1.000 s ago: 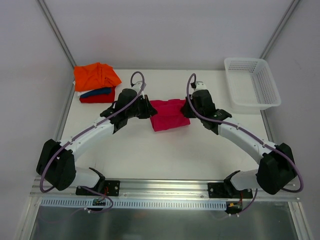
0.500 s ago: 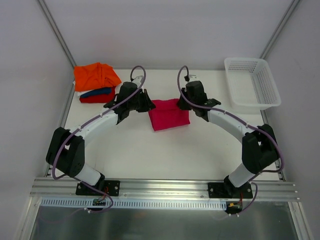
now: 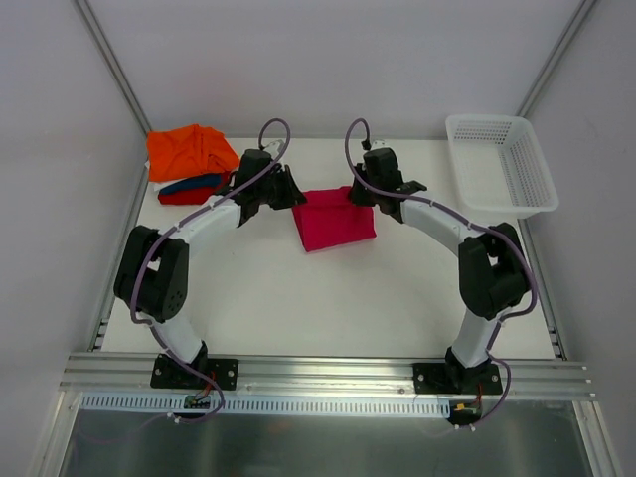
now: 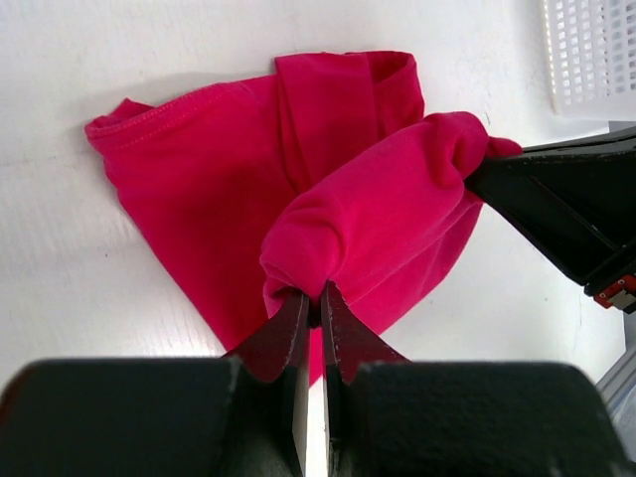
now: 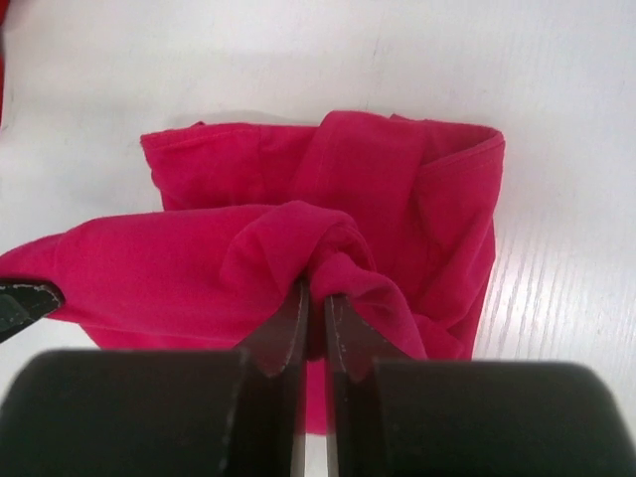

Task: Fold and stack the t-shirts
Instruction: Fold the tshirt

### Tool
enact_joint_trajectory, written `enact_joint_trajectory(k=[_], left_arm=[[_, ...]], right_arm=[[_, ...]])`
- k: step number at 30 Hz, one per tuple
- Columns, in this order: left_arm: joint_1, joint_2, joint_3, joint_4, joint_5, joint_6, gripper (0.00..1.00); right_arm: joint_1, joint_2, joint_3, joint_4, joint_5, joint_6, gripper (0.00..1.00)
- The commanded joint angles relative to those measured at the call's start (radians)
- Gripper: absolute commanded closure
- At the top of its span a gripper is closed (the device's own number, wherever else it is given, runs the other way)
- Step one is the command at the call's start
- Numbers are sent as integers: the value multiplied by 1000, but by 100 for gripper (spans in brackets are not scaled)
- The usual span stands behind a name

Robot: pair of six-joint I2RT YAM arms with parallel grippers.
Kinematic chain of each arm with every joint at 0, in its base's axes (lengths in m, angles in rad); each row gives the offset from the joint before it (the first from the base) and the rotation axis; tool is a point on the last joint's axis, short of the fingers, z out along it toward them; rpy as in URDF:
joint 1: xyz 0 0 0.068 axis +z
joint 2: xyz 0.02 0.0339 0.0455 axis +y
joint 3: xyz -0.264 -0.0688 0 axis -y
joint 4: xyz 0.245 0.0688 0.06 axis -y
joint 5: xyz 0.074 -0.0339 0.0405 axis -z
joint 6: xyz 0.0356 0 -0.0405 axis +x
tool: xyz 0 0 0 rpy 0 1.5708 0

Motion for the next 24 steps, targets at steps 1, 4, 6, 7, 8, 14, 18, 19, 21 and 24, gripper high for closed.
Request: enact_joint_trajectory(k=[1, 4, 6, 7, 8, 14, 18, 19, 21, 24], left_arm=[[41, 45, 63, 16, 15, 45, 100], [62, 112, 121, 18, 17, 51, 92], [82, 188, 184, 13, 31, 42, 42], [90, 209, 219, 10, 46, 37, 29], [99, 240, 233, 10, 45, 36, 21], [107, 246, 232, 2, 43, 35, 5], [105, 202, 176, 5, 42, 31, 5], [105, 182, 150, 12, 46, 29, 5], [104, 157, 121, 15, 39, 29, 5], [105, 117, 66, 19, 45, 31, 5]], right_arm=[[-42, 48, 75, 13, 54, -36, 100], [-62, 147, 173, 6, 40, -32, 99], [-79, 224, 259, -55, 16, -22, 75], [-80, 258, 294, -71, 15, -19, 70], [-82, 305, 342, -88, 17, -16, 61], [-80, 286, 289, -61, 19, -3, 52], [-82, 222, 177, -31, 20, -3, 53], [-80, 205, 157, -22, 19, -2, 53], [-80, 156, 106, -5, 22, -2, 53], [-79, 96, 56, -5, 37, -6, 53]])
